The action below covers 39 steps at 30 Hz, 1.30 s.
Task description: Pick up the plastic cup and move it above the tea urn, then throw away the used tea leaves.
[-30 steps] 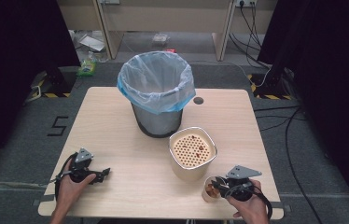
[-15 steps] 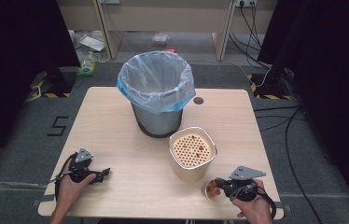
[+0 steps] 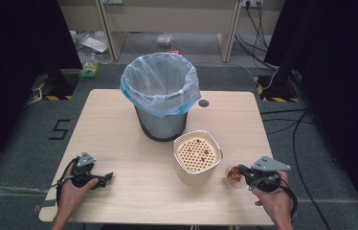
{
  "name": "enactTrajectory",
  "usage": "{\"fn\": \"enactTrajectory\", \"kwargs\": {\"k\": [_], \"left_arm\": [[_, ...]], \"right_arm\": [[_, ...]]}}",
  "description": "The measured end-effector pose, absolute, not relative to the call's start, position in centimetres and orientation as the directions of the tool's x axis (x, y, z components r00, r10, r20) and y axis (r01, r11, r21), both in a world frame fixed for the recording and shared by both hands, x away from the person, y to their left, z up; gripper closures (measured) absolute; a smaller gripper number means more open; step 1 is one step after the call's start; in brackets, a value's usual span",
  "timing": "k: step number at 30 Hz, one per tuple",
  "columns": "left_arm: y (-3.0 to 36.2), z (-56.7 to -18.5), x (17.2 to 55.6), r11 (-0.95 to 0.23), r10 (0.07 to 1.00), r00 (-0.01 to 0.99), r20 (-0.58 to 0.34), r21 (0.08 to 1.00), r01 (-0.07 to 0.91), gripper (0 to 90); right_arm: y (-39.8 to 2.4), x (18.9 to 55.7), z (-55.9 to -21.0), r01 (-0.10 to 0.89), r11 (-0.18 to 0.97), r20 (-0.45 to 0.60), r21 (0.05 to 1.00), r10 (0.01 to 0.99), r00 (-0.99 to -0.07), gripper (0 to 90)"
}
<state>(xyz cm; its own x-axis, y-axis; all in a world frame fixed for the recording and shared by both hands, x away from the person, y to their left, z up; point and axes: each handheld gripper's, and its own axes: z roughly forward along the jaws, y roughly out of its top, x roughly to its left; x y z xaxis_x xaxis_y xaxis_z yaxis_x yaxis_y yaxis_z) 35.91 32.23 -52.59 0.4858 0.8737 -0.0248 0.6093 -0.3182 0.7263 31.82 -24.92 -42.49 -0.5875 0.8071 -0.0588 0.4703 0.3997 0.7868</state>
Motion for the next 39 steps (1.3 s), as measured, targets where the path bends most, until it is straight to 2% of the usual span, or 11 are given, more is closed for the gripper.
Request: {"fn": "enactTrajectory", "kwargs": {"k": [7, 17, 30, 39], "left_arm": [[32.2, -52.6, 35.9, -0.318, 0.874, 0.485, -0.025, 0.726, 0.609, 0.0], [32.2, -52.6, 35.9, -0.318, 0.874, 0.485, -0.025, 0.726, 0.609, 0.0], [32.2, -52.6, 35.9, -0.318, 0.874, 0.486, -0.024, 0.726, 0.609, 0.0], [32.2, -52.6, 35.9, -0.319, 0.874, 0.485, -0.023, 0.726, 0.609, 0.0]], "right_arm": [[-25.6, 34.4, -41.3, 0.443, 0.38, -0.086, 0.812, 0.829, -0.553, 87.9], [-24.9, 36.4, -38.8, 0.369, 0.399, -0.176, 0.84, 0.842, -0.51, 87.9], [-21.8, 38.3, -36.7, 0.257, 0.462, -0.292, 0.849, 0.815, -0.5, 87.9], [-19.8, 38.6, -35.4, 0.136, 0.5, -0.388, 0.855, 0.791, -0.473, 87.9]]}}
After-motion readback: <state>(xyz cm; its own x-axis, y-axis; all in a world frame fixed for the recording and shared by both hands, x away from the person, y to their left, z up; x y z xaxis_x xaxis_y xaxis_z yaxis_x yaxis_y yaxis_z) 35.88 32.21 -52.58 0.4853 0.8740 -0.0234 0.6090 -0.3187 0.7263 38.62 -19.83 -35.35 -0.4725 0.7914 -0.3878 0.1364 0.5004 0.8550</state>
